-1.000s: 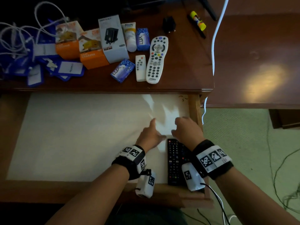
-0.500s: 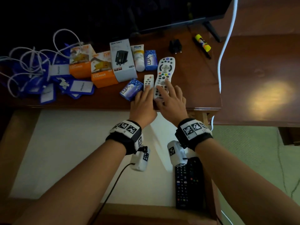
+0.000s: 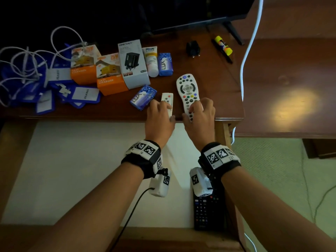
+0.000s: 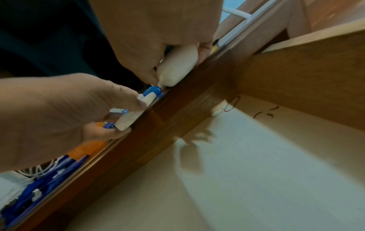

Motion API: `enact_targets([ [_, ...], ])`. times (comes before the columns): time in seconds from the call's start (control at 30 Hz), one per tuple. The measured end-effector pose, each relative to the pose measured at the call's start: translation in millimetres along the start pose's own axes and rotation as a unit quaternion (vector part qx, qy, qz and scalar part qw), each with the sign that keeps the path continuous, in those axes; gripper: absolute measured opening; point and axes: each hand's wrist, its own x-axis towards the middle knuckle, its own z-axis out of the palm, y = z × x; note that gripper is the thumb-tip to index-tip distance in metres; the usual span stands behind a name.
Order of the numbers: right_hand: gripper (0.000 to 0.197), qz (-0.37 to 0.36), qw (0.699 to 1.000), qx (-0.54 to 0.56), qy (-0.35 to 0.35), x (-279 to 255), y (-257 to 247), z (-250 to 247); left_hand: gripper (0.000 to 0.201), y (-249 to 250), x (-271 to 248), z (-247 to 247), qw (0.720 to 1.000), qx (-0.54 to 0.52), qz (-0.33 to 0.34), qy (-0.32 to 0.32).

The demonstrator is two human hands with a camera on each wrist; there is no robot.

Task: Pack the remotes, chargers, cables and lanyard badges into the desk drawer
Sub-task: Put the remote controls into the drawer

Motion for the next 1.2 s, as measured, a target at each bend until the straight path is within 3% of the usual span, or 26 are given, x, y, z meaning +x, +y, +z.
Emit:
enact_targets([
  [0.1,0.040,0.042,0.999,-0.007,-0.023,-11.8,-1.4,-7.8,0.045,0.6,-12.2,-2.7,0.998,-0.061,-0.021,0.002],
  [0.2,0.061,0.119,0.990,0.064,-0.045,-36.2,-1.5,-17.1,0.052,2.8,-34.4,-5.8,0.989,-0.133,-0.069,-0.003],
  [0.33,0.075,0.273,0.927,0.235,-0.107,-75.8,0.2,-20.3,0.056,1.8,-75.4,5.9,0.968,-0.198,-0.143,-0.055],
  [0.47,0.063,0.339,0.888,0.267,-0.156,-111.1,4.3,-4.5,0.059,-6.9,-110.8,24.3,0.940,-0.252,-0.199,-0.119],
  [0.63,0.048,0.421,0.845,0.233,-0.235,-134.2,12.9,13.8,0.062,-26.6,-128.4,37.7,0.938,-0.219,-0.230,-0.137],
  [0.77,0.054,0.440,0.830,0.206,-0.274,-141.9,14.7,28.2,0.063,-42.6,-140.0,40.9,0.944,-0.181,-0.239,-0.137],
  [0.83,0.058,0.428,0.839,0.163,-0.294,-143.1,13.4,36.1,0.065,-48.7,-145.3,40.8,0.947,-0.157,-0.245,-0.139],
  [1.1,0.057,0.333,0.856,0.026,-0.394,-142.0,6.1,44.8,0.080,-61.6,-156.3,44.1,0.927,-0.012,-0.258,-0.272],
  [1.2,0.044,0.290,0.862,-0.016,-0.416,-140.8,5.2,41.9,0.078,-59.5,-155.9,42.2,0.921,0.008,-0.256,-0.294],
])
